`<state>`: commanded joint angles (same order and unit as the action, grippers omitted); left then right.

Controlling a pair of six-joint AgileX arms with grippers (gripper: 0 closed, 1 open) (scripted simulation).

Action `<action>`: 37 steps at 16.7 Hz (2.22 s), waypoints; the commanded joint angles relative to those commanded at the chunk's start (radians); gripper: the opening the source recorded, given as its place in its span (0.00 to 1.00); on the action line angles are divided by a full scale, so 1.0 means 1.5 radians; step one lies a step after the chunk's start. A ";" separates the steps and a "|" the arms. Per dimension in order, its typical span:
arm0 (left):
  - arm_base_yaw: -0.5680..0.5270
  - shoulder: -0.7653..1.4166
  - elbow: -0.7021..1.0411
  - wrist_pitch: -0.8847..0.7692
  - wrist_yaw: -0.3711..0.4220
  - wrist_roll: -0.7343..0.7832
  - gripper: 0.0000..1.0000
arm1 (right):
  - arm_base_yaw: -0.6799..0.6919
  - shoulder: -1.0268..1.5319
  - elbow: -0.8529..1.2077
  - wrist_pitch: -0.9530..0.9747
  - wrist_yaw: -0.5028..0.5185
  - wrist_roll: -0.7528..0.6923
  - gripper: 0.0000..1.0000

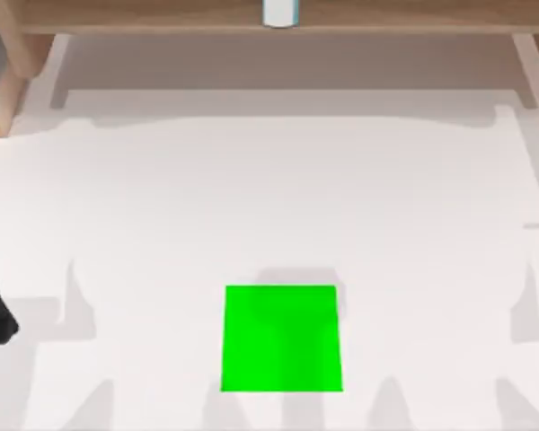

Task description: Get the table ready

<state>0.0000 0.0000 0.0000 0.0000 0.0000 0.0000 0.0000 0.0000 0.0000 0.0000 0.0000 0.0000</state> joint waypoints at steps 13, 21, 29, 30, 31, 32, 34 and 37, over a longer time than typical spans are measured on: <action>0.000 0.000 0.000 0.000 0.000 0.000 1.00 | -0.061 0.378 0.445 -0.311 0.005 -0.053 1.00; 0.000 0.000 0.000 0.000 0.000 0.000 1.00 | -0.164 0.999 1.069 -0.647 0.012 -0.151 1.00; 0.000 0.000 0.000 0.000 0.000 0.000 1.00 | -0.246 1.553 1.508 -0.851 -0.001 -0.245 1.00; 0.000 0.000 0.000 0.000 0.000 0.000 1.00 | -0.251 1.599 1.538 -0.863 -0.005 -0.253 1.00; 0.000 0.000 0.000 0.000 0.000 0.000 1.00 | -0.253 1.639 1.564 -0.872 -0.009 -0.260 1.00; 0.000 0.000 0.000 0.000 0.000 0.000 1.00 | -0.254 1.671 1.585 -0.878 -0.014 -0.266 1.00; 0.000 0.000 0.000 0.000 0.000 0.000 1.00 | -0.252 1.713 1.614 -0.882 -0.022 -0.272 1.00; 0.000 0.000 0.000 0.000 0.000 0.000 1.00 | -0.251 1.728 1.625 -0.881 -0.025 -0.274 1.00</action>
<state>0.0000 0.0000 0.0000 0.0000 0.0000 0.0000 -0.3763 2.5923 2.4378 -1.3218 -0.0377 -0.4110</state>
